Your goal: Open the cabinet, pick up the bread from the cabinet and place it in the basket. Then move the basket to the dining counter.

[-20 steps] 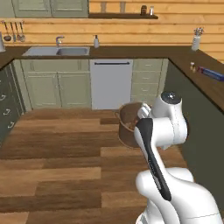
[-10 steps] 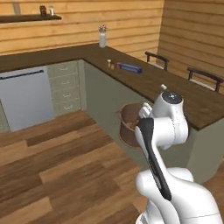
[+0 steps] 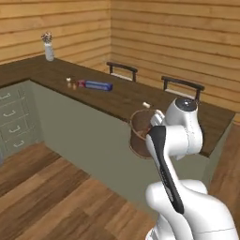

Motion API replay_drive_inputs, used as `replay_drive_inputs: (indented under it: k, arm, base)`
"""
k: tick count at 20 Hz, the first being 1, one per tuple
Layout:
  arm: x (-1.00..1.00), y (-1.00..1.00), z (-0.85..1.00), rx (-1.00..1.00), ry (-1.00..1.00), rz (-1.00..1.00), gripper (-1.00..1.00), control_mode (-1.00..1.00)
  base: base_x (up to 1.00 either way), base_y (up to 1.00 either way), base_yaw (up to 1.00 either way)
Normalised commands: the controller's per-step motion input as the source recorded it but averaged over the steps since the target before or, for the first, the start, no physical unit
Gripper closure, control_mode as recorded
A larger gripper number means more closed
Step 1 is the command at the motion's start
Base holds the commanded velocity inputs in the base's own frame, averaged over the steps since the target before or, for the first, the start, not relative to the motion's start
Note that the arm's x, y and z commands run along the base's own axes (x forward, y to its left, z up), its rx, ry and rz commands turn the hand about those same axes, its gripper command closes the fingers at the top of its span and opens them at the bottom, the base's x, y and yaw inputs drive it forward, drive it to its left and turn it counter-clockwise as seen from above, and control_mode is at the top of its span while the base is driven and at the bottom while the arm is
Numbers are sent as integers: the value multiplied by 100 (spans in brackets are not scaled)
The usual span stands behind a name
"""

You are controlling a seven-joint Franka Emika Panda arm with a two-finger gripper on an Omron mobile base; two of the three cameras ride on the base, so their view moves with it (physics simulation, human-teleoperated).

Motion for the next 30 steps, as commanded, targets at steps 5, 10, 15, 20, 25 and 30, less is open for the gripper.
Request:
replay_drive_inputs:
  k: [5,10,15,20,25,30]
  arm:
    - [0,0,0,0,0,0,100,100]
    - [0,0,0,0,0,0,100,100]
    - [0,0,0,0,0,0,100,100]
    - [0,0,0,0,0,0,100,100]
    - [0,0,0,0,0,0,100,100]
    - [0,0,0,0,0,0,100,100]
  base:
    - [76,1,-65]
    - [68,36,-53]
    - [70,36,-49]
    - [70,27,-48]
    - [27,15,-34]
    - [25,8,-11]
